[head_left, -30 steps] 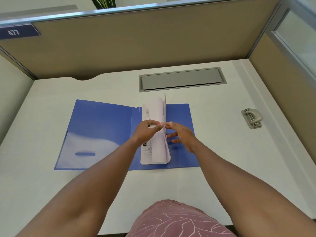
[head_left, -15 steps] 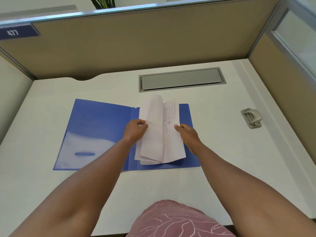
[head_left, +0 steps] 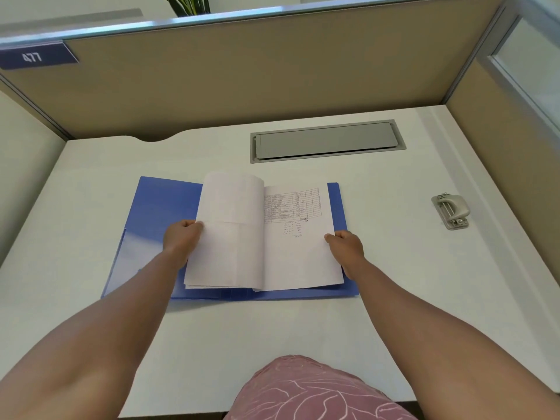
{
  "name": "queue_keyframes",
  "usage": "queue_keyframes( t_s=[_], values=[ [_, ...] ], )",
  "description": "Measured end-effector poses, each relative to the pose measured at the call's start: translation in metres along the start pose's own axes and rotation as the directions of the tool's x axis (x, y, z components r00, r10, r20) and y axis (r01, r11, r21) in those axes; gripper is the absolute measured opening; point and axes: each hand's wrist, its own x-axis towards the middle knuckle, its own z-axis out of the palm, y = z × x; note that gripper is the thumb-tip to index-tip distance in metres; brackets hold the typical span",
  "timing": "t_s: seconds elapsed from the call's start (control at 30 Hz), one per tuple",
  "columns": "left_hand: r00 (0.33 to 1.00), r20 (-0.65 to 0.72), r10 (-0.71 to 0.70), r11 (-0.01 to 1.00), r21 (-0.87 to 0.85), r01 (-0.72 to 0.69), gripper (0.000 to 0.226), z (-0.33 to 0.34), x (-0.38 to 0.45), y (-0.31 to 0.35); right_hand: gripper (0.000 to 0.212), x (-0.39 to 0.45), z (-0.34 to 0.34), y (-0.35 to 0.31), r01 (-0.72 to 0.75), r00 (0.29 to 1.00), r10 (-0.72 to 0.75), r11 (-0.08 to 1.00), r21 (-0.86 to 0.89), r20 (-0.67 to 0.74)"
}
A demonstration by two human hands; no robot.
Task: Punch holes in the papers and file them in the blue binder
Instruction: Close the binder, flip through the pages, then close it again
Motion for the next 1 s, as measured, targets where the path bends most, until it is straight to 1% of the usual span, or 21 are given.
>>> queue_keyframes(
  t_s=[0.1,0.23,0.33,0.5,0.57,0.67,0.7,0.77,0.87,0.93,1.0],
  values=[
    [1.0,-0.005,-0.027,1.0,0.003,0.027,0.014,-0.004,0.001,-0.006,0.023,0.001,0.0,0.001,-0.01,1.0,0.01,1.0,-0.009,0.008],
    [0.999,-0.01,-0.046,0.999,-0.001,0.046,0.015,-0.006,0.004,-0.012,0.012,0.0,-0.003,-0.001,-0.007,1.0,0.007,1.0,-0.022,0.026],
    [0.997,-0.034,-0.062,0.998,0.006,0.063,0.018,-0.007,0.007,-0.016,0.013,0.001,-0.005,-0.001,-0.007,1.0,0.008,1.0,-0.025,0.024],
    [0.995,-0.029,-0.096,0.995,-0.042,0.094,0.012,-0.004,0.006,-0.016,0.013,0.0,-0.007,0.0,0.002,1.0,-0.001,1.0,-0.018,0.014],
    [0.996,-0.01,-0.088,0.994,-0.071,0.087,0.012,-0.002,0.006,-0.013,0.02,-0.001,-0.006,-0.001,0.017,1.0,-0.017,1.0,0.011,0.016],
    [0.998,0.031,-0.061,0.989,-0.13,0.065,0.014,0.003,0.001,-0.006,0.05,-0.004,-0.003,-0.009,0.011,0.999,-0.014,0.998,0.056,0.048],
    [0.998,0.05,-0.044,0.986,-0.159,0.051,0.014,0.007,-0.001,-0.003,0.054,-0.006,-0.002,-0.013,0.004,0.998,-0.009,0.997,0.071,0.066],
    [0.997,0.076,-0.008,0.982,-0.189,0.023,0.018,0.014,-0.007,0.005,0.054,-0.011,0.0,-0.021,0.01,0.991,-0.026,0.993,0.12,0.13],
    [0.993,0.112,0.029,0.981,-0.195,-0.006,0.022,0.026,-0.014,0.014,0.059,-0.02,0.006,-0.033,0.058,0.971,-0.098,0.981,0.184,0.218],
    [0.986,0.151,0.068,0.986,-0.164,-0.042,0.021,0.034,-0.018,0.018,0.057,-0.024,0.011,-0.039,0.089,0.956,-0.141,0.976,0.201,0.257],
    [0.971,0.199,0.13,0.987,-0.121,-0.107,0.017,0.043,-0.021,0.022,0.056,-0.026,0.016,-0.043,0.119,0.941,-0.169,0.976,0.181,0.293]
  ],
)
